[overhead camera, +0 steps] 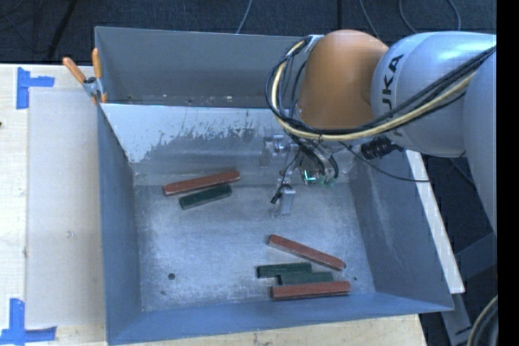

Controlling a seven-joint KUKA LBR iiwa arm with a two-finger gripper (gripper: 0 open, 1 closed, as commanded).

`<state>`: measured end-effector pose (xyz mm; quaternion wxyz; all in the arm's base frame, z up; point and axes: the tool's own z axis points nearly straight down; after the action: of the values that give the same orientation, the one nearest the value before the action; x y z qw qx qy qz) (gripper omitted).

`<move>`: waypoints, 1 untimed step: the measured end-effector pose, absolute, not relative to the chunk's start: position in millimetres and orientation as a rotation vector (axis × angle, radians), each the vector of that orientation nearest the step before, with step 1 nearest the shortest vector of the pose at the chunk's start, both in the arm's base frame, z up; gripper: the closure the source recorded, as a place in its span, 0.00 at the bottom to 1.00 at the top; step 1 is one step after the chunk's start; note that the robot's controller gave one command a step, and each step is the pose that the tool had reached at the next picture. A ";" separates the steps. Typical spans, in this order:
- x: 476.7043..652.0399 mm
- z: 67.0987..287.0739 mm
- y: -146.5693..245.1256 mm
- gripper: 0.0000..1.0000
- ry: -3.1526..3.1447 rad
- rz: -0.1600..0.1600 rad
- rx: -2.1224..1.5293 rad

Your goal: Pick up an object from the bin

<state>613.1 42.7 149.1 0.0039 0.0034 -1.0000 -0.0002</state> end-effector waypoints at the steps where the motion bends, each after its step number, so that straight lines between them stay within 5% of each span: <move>1: 543.9 137.4 16.1 0.00 -3.120 0.001 -0.327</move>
Offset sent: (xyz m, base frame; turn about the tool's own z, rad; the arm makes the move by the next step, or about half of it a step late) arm -0.0680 -0.0266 -0.0104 0.2167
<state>543.9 16.1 137.4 0.0023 -0.1041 -0.9946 0.0004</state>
